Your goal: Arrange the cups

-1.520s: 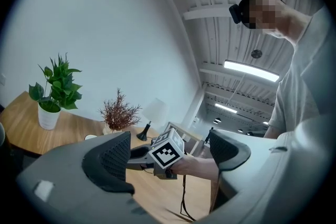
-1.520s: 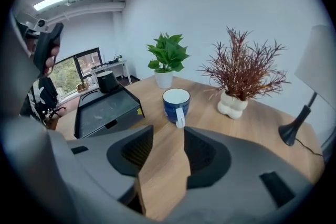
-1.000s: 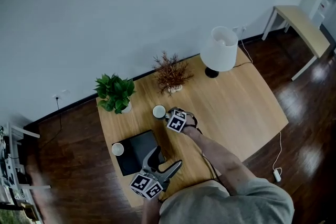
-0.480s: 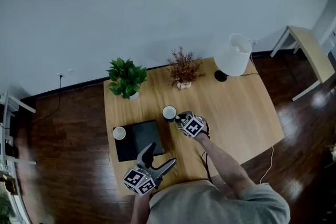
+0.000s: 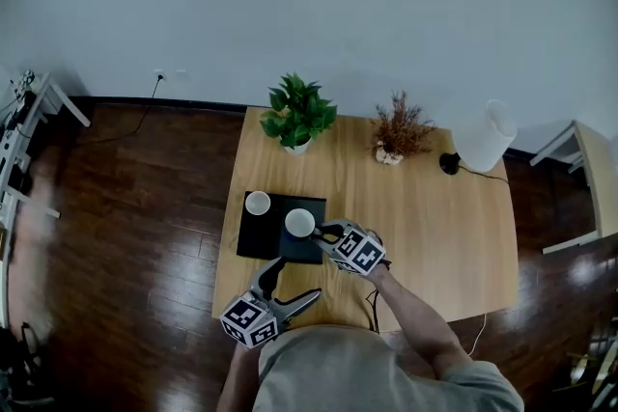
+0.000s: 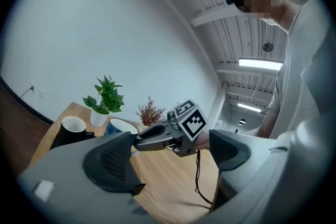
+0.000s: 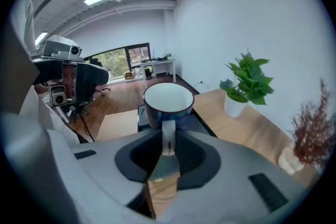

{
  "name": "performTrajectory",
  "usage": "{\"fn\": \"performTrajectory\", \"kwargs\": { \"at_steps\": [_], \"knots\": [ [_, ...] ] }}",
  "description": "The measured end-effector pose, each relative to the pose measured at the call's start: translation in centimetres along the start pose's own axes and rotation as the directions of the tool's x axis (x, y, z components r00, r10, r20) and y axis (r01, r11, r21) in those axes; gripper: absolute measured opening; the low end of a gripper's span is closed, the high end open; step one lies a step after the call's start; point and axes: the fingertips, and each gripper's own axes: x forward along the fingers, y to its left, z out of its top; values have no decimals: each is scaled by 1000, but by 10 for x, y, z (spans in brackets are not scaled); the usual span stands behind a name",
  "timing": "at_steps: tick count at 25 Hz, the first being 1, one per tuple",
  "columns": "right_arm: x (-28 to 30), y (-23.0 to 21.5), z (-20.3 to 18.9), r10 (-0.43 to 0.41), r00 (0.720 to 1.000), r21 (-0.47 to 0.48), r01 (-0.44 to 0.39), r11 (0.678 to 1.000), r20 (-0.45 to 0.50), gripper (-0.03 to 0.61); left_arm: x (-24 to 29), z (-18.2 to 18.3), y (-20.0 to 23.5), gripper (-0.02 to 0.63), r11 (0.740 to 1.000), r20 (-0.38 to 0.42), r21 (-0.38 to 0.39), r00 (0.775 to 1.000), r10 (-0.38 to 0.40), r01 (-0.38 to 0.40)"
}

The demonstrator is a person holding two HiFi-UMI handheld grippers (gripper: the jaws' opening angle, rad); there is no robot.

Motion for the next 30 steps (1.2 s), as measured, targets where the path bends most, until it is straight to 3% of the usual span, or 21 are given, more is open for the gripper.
{"fn": "performTrajectory", "kwargs": {
  "at_steps": [6, 11, 27, 30],
  "knots": [
    [66, 46, 43, 84, 995, -123, -89, 988, -44, 81, -37, -4, 17, 451, 996, 39, -37, 996, 78, -77],
    [101, 63, 50, 106, 989, -186, -124, 975, -100, 81, -52, -4, 27, 451, 993, 61, -50, 992, 110, -107],
    [111, 66, 38, 75, 987, -262, -112, 959, -145, 86, -62, 7, 32, 451, 991, 111, -69, 986, 124, -117],
    [111, 63, 37, 45, 991, -257, -77, 963, -125, 128, -62, 9, 29, 451, 992, 111, -65, 987, 114, -108]
  ]
}}
